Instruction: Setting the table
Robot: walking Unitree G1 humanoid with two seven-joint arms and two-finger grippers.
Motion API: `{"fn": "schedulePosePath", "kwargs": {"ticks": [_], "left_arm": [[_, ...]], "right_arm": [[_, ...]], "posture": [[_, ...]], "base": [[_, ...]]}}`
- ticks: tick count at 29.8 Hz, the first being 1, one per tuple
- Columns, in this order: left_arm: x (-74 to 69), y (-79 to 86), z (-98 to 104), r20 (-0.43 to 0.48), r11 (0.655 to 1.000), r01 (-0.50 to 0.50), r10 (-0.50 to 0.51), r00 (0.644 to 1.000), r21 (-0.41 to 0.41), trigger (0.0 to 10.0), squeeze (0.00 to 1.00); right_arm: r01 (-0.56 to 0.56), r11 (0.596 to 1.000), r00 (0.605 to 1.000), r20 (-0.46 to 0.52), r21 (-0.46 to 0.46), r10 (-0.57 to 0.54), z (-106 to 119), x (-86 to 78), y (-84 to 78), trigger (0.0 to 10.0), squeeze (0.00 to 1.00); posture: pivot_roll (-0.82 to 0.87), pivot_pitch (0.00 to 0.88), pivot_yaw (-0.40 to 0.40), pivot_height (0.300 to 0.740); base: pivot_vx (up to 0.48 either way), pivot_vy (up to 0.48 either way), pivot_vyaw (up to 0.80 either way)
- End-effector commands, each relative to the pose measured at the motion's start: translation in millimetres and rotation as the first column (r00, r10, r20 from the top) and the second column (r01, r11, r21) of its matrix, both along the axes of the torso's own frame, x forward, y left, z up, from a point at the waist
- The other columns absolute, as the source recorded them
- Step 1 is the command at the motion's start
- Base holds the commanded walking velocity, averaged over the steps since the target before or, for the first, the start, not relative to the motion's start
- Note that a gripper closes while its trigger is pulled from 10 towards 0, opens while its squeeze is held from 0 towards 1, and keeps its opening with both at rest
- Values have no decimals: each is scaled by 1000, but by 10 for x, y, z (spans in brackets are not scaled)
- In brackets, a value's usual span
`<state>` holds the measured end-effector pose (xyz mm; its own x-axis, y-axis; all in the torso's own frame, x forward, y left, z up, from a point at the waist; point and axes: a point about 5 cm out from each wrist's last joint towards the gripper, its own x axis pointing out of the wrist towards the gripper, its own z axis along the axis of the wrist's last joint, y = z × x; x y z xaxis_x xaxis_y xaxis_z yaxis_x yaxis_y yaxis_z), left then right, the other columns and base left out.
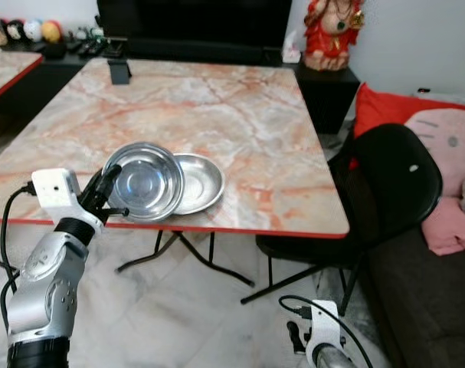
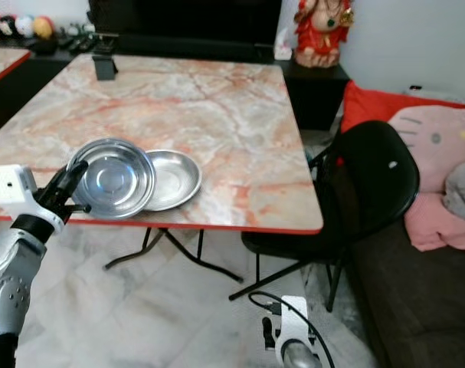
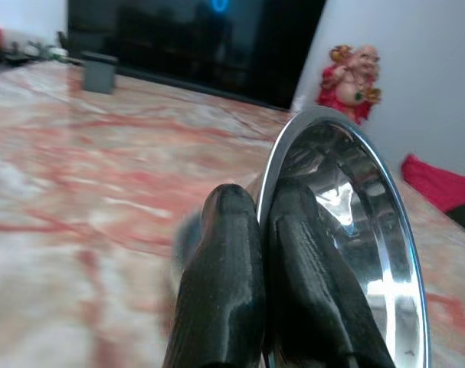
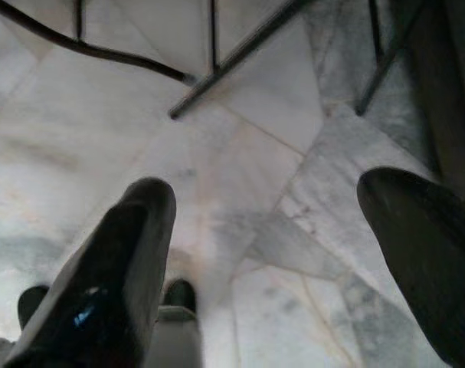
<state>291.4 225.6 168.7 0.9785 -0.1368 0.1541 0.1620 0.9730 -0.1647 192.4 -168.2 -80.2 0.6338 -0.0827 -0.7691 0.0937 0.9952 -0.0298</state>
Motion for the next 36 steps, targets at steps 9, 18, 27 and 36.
{"fn": "schedulePosePath", "kwargs": {"ticks": [9, 18, 27, 36], "left_arm": [[25, 60, 75, 31, 1000, -16, 15, 999, 5, 10000, 0], [39, 135, 113, 40, 999, -48, 49, 998, -21, 10000, 0], [61, 108, 99, 31, 998, -44, 46, 998, -44, 10000, 0], [69, 90, 109, 32, 998, -38, 40, 999, -54, 10000, 0]], "right_arm": [[-1, 1000, 1000, 10, 0, 1, 14, 26, 4, 10000, 0], [-1, 1000, 1000, 15, 3, 1, 24, 45, 6, 10000, 0], [1, 1000, 1000, 14, 3, -1, 23, 45, 12, 10000, 0], [-5, 1000, 1000, 8, 1, 5, 19, 41, 16, 10000, 0]], "posture": [[-42, 0, -81, 740], [-41, 0, -83, 740], [-43, 0, -80, 740], [-43, 0, -79, 740]], "base": [[0, 0, 0], [0, 0, 0], [0, 0, 0], [0, 0, 0]]}}
